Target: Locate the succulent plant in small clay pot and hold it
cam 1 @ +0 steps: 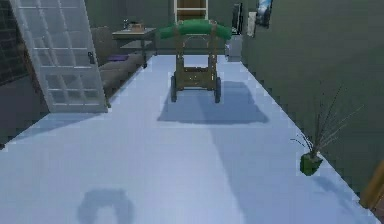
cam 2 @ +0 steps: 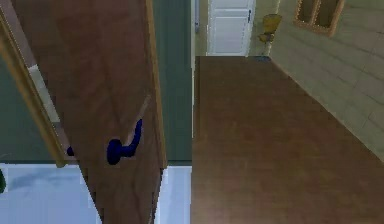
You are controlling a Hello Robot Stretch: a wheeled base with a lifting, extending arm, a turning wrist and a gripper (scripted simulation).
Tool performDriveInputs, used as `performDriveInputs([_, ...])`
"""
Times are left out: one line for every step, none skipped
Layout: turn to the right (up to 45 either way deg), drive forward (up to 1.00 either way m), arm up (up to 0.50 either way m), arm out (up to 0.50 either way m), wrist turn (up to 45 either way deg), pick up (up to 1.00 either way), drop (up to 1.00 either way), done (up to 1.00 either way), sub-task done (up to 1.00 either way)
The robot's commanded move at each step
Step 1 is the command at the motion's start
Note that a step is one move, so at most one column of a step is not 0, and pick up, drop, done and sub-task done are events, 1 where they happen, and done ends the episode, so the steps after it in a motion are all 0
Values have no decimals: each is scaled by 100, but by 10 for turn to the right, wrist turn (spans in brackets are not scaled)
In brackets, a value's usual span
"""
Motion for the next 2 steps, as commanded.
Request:
performDriveInputs([0,50,0,0,0,0,0,0,0])
performDriveInputs([450,0,0,0,0,0,0,0,0])
